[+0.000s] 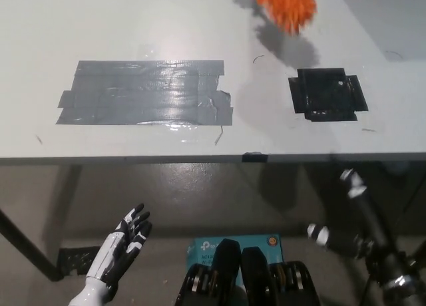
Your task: A person hands an oraange duster to the robot and the robot grabs it with its right hand and places it on the black marked spot infron tof it on the desk
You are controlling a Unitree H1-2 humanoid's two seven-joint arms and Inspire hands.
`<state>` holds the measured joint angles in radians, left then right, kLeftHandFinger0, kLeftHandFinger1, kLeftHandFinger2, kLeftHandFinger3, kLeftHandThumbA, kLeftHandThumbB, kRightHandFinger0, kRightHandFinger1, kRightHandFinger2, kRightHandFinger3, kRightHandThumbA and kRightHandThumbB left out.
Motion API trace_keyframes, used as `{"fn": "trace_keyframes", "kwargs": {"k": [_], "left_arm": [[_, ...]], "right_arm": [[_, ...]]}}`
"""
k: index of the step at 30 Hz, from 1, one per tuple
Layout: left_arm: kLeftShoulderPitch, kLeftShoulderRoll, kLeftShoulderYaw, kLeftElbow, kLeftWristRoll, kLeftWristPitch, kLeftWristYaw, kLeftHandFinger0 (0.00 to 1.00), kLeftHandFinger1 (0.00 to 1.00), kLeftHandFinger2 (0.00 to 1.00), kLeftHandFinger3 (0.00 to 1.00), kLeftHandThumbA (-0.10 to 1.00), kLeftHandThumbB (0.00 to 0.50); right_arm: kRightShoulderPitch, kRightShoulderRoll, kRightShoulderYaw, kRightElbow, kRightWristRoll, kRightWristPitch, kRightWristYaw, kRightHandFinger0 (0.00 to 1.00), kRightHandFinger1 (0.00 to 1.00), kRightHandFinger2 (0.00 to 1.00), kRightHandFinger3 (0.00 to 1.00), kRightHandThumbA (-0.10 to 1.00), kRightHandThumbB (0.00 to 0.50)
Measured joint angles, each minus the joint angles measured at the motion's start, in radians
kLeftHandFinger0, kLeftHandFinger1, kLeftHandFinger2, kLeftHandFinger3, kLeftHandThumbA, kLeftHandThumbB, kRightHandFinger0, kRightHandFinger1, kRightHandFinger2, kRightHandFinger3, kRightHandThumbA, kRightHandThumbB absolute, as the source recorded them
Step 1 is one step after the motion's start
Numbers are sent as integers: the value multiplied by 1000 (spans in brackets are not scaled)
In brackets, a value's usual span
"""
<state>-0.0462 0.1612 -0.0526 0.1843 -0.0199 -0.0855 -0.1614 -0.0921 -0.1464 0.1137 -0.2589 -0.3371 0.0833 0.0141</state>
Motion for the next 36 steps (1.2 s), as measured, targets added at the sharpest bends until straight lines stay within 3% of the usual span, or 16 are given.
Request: {"fn": "trace_keyframes", "kwargs": {"k": [7,16,18,22,26,30,35,36], "left_arm": [[0,0,0,3,0,-1,0,1000,1000,1000,1000,748,287],[3,0,0,2,0,-1,0,1000,1000,1000,1000,749,283],[3,1,0,2,0,-1,0,1000,1000,1000,1000,745,281],[1,1,0,3,0,-1,0,1000,1000,1000,1000,740,283],[-2,1,0,3,0,0,0,1000,1000,1000,1000,737,291],[-2,1,0,3,0,0,0,1000,1000,1000,1000,735,294],[-4,1,0,2,1,0,0,1000,1000,1000,1000,736,291],[-5,1,0,2,1,0,0,1000,1000,1000,1000,735,292]], "right_arm": [[-201,4,-79,-95,-43,130,-3,1000,1000,1000,1000,1000,308],[-467,-44,-103,6,-89,289,2,1000,1000,1000,1000,1000,337],[-537,-63,-104,66,-99,314,3,1000,1000,1000,1000,1000,368],[-683,-87,-103,243,-105,347,4,1000,1000,1000,1000,935,348],[-785,-88,-97,422,-104,359,7,1000,1000,1000,1000,856,367],[-871,-83,-95,625,-95,367,15,1000,1000,1000,1000,905,394],[-971,-71,-89,885,-78,366,22,1000,1000,1000,1000,929,376],[-998,-67,-86,968,-74,365,23,1000,1000,1000,1000,1000,382]]}}
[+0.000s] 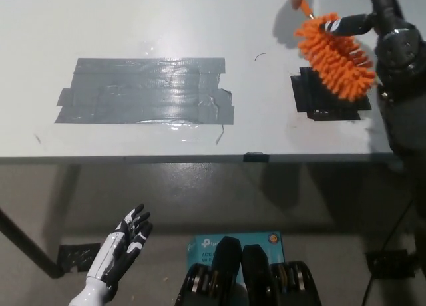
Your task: A person hands an oraange duster to the robot and the robot grabs it with its right hand and places it on the black marked spot infron tof it on the desk
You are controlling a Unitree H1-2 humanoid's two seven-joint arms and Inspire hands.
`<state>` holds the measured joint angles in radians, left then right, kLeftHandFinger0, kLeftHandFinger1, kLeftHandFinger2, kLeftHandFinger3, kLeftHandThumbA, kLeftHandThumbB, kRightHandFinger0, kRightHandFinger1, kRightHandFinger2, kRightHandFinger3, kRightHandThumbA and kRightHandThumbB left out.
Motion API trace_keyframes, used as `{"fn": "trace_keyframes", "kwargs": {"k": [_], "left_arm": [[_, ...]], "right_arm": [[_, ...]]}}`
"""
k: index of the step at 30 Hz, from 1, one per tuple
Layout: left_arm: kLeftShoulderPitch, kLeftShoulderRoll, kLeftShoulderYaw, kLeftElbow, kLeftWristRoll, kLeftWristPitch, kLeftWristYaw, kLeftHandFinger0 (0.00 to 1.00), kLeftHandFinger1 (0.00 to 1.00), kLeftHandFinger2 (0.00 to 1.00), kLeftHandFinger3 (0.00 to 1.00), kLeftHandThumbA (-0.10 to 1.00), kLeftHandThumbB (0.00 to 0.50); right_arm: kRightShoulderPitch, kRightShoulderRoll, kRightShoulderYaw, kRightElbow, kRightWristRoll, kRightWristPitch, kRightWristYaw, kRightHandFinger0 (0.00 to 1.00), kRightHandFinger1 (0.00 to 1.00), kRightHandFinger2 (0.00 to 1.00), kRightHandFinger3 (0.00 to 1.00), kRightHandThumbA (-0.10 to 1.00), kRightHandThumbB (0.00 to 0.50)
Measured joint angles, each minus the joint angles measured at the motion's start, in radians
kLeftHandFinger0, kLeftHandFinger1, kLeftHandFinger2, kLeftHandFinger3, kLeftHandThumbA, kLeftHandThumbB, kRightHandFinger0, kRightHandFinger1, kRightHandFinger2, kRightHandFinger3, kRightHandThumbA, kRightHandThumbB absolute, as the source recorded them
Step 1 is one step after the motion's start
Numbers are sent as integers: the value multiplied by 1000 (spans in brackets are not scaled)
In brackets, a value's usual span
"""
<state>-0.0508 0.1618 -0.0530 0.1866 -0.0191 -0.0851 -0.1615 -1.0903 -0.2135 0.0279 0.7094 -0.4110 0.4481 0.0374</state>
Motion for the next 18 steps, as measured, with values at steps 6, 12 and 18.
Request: {"fn": "trace_keyframes", "kwargs": {"k": [6,12,18], "left_arm": [[-2,0,0,-6,0,0,0,1000,1000,1000,1000,708,282],[-14,5,-2,-19,2,0,-1,1000,1000,1000,1000,687,258],[-29,11,-3,-25,5,0,-2,1000,1000,1000,1000,652,245]], "right_arm": [[-107,15,22,288,16,-20,13,1000,1000,1000,1000,1000,389],[-172,19,33,486,45,-72,39,1000,1000,1000,1000,991,378],[-172,17,36,545,79,-107,83,1000,1000,1000,1000,767,414]]}}
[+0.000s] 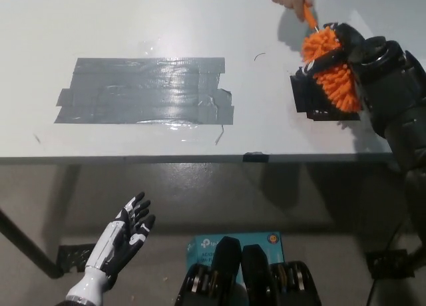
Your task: A person hands an oraange duster to the robot and the robot grabs it with its right hand and places it on the black marked spot infron tof it on the desk
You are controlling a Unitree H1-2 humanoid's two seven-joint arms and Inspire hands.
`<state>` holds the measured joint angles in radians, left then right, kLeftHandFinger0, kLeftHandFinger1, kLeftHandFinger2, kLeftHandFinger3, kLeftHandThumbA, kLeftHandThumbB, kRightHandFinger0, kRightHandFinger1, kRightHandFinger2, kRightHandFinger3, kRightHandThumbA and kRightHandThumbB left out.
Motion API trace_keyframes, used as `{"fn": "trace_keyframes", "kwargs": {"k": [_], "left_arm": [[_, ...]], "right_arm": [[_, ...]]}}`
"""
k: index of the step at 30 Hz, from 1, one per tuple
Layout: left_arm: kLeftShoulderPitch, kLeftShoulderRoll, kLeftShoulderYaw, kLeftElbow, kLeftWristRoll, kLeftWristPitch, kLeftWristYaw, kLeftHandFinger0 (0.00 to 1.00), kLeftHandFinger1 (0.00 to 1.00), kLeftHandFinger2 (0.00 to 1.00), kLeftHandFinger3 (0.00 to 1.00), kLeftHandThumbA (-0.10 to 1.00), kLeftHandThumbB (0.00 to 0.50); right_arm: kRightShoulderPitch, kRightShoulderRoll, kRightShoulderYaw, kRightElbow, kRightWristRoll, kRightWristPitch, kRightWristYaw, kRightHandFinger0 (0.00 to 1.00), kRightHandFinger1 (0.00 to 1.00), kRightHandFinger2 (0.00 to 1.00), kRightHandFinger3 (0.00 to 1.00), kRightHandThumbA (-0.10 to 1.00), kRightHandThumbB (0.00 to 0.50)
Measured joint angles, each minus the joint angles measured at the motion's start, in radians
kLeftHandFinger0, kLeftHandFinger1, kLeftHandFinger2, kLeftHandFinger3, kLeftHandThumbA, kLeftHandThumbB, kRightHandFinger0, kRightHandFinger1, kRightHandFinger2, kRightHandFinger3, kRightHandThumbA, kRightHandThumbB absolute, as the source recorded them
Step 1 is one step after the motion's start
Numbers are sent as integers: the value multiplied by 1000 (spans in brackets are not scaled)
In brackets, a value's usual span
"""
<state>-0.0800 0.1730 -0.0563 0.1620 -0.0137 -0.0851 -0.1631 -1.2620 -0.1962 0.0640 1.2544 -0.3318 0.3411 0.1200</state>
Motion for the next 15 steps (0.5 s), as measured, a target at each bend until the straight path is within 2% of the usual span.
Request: {"fn": "trace_keyframes", "kwargs": {"k": [1,2,3,4,5,6,7,8,9,11,13,15], "left_arm": [[-1,0,0,0,0,0,0,1000,1000,1000,1000,652,243],[-2,1,0,0,0,0,0,1000,1000,1000,1000,647,234],[-2,1,0,0,0,0,0,1000,1000,1000,1000,646,234],[-3,1,0,0,0,0,0,1000,1000,1000,1000,645,234],[-3,1,0,0,0,0,0,1000,1000,1000,1000,638,231],[-4,1,0,0,0,0,0,1000,1000,1000,1000,636,230],[-4,2,0,0,0,0,0,1000,1000,1000,1000,634,230],[-4,2,0,0,0,0,0,1000,1000,1000,1000,634,228],[-4,2,0,0,0,0,0,1000,1000,1000,1000,633,228],[-4,2,0,0,0,0,0,1000,1000,1000,1000,631,236],[-6,2,0,0,0,0,0,1000,1000,1000,1000,632,236],[-12,2,0,0,0,0,0,1000,1000,1000,1000,633,234]], "right_arm": [[0,-1,7,7,1,-2,7,1000,1000,1000,1000,748,409],[0,-1,30,20,0,-4,15,1000,1000,1000,1000,535,373],[0,-2,50,27,-5,-3,19,1000,1000,1000,1000,520,395],[0,-2,62,31,-7,-3,20,1000,1000,1000,1000,397,361],[0,-4,86,39,-13,-3,23,802,913,964,1000,128,235],[0,-5,113,47,-23,0,24,604,702,858,1000,47,275],[0,-6,139,53,-30,2,24,245,382,584,1000,-50,263],[0,-7,149,57,-34,2,24,49,133,383,1000,-90,244],[0,-9,167,60,-40,3,25,2,100,344,1000,-100,203],[0,-11,194,65,-51,4,25,33,161,368,1000,-100,185],[0,-17,248,66,-73,4,22,4,203,352,1000,-100,168],[0,-25,281,66,-90,0,9,7,218,359,1000,-100,180]]}}
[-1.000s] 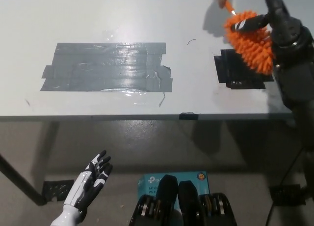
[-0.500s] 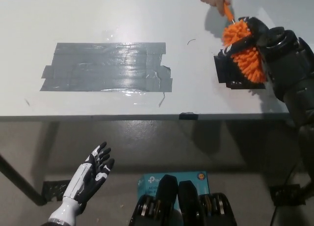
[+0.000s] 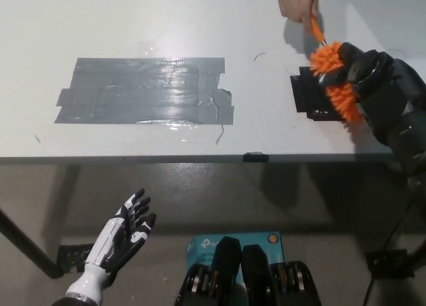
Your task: A person hands an oraange duster to the robot and the robot grabs it with its right hand and places it on the black marked spot infron tof it on the desk
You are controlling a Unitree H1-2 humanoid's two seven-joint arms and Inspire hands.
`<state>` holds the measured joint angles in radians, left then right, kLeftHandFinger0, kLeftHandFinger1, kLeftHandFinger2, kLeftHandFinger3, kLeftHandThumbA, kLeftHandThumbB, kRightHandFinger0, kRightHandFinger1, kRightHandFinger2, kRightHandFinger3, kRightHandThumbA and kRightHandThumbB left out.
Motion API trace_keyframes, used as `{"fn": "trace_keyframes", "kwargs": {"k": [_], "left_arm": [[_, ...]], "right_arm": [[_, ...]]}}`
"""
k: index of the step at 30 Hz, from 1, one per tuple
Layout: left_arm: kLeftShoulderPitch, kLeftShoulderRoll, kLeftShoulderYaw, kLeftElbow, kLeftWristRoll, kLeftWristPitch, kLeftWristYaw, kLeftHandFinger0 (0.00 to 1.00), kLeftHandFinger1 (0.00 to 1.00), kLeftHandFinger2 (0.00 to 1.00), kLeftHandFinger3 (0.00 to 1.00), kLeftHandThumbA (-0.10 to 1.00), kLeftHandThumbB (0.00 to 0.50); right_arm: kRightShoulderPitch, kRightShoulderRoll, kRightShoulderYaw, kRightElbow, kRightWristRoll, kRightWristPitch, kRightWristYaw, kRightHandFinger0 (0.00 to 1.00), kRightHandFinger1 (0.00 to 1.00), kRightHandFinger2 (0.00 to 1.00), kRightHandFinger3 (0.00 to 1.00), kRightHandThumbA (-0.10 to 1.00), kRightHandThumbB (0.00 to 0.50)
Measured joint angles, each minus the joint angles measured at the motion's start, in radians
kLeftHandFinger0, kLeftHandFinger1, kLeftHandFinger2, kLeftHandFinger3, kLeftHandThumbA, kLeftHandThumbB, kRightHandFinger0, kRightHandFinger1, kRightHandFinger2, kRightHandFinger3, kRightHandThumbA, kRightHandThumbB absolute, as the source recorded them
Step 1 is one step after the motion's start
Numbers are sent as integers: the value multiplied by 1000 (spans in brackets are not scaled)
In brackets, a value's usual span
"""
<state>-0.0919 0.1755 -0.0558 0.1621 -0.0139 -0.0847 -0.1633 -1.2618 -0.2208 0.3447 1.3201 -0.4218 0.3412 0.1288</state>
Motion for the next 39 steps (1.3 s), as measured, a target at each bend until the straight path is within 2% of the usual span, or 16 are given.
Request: {"fn": "trace_keyframes", "kwargs": {"k": [4,8,9,11,15,17,21,22,24,25,26,29,33,35,37,39], "left_arm": [[-5,0,0,0,0,0,0,1000,1000,1000,1000,639,232],[-8,0,0,0,0,0,0,1000,1000,1000,1000,644,230],[-9,0,0,0,0,0,0,1000,1000,1000,1000,643,228],[-10,1,0,0,0,0,0,1000,1000,1000,1000,642,226],[-13,1,0,0,0,1,0,1000,1000,1000,1000,625,214],[-16,3,0,0,0,2,0,1000,1000,1000,1000,616,215],[-18,4,0,1,0,3,0,1000,1000,1000,1000,612,209],[-18,4,0,1,0,4,0,1000,1000,1000,1000,612,207],[-18,4,0,1,0,4,0,1000,1000,1000,1000,610,208],[-18,5,0,1,0,4,0,1000,1000,1000,1000,608,211],[-18,5,0,1,0,4,0,1000,1000,1000,1000,605,204],[-18,8,0,1,0,4,-1,1000,1000,1000,1000,593,198],[-18,11,-1,1,0,4,-1,1000,1000,1000,1000,591,209],[-18,13,-1,1,0,4,-2,1000,1000,1000,1000,591,208],[-19,15,-1,1,0,4,-8,1000,1000,1000,1000,594,208],[-19,17,-1,1,0,5,-12,1000,1000,1000,1000,593,216]], "right_arm": [[2,-4,14,-2,-8,-3,-17,5,320,377,1000,-100,165],[6,-4,18,-4,-13,-6,-30,119,486,461,1000,-100,148],[6,-4,18,-4,-13,-6,-30,24,392,383,1000,-63,136],[12,-4,20,-5,-17,-7,-38,84,440,401,1000,-98,153],[29,-12,11,-62,-17,-7,-43,3,287,319,1000,-100,129],[42,-21,6,-123,-17,-4,-43,27,346,409,1000,-100,98],[61,-43,0,-265,-18,11,-36,42,495,504,827,-100,166],[65,-46,-2,-294,-18,15,-35,99,591,609,677,-100,163],[73,-55,-10,-373,-18,30,-30,72,562,631,544,-100,164],[75,-57,-12,-397,-18,36,-28,117,607,742,826,-100,146],[78,-62,-14,-439,-18,44,-25,122,608,734,885,-100,151],[79,-67,-23,-498,-18,54,-16,147,644,810,848,-100,154],[84,-64,-24,-507,-18,66,-10,120,560,718,905,-100,163],[85,-56,-24,-480,-18,66,-10,98,562,714,786,-100,168],[86,-42,-24,-433,-18,66,-10,71,538,702,1000,-100,190],[87,-24,-24,-381,-17,66,-10,157,631,794,1000,-100,193]]}}
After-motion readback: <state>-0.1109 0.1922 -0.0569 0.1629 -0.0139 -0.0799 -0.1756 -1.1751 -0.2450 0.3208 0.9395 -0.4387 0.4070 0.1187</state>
